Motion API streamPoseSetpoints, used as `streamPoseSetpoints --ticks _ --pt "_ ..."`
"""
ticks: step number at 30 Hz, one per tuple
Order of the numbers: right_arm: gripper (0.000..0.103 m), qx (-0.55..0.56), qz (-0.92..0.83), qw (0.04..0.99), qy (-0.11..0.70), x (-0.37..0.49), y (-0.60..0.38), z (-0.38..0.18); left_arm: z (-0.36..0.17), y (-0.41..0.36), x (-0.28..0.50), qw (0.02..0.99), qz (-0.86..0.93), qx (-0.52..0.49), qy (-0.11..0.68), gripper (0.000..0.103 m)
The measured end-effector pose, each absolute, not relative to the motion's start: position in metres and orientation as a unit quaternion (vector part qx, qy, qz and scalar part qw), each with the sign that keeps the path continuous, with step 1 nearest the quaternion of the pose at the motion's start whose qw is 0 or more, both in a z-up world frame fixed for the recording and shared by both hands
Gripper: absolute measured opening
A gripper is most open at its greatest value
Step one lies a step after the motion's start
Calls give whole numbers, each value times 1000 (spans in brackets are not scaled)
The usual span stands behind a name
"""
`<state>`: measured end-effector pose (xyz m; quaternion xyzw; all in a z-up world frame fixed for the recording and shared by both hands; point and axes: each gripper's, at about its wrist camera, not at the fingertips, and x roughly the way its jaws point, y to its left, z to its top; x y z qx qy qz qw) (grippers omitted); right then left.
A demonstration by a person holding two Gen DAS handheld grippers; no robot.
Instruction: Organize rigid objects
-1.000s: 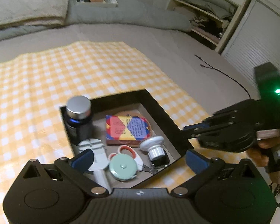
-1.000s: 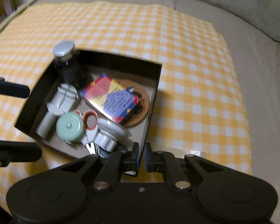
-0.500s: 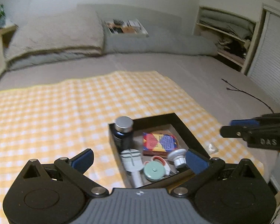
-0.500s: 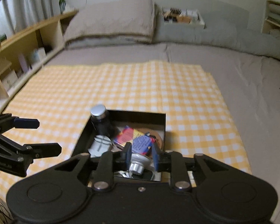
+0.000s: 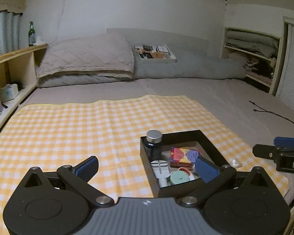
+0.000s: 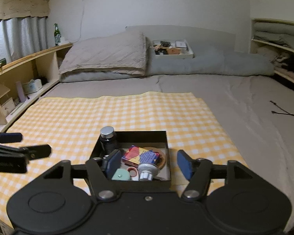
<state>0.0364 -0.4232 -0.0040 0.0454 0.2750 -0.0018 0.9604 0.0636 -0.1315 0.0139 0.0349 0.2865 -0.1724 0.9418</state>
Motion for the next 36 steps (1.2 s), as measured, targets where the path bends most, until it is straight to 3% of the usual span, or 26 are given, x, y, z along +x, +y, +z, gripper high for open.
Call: streamPoseSetpoints --ticks 10,36 --pt "100 13 -13 969 248 13 -410 -10 2 -113 37 949 -130 43 285 103" --pt "103 -14 -29 974 223 3 -398 -17 4 -100 22 952 -126 36 275 103"
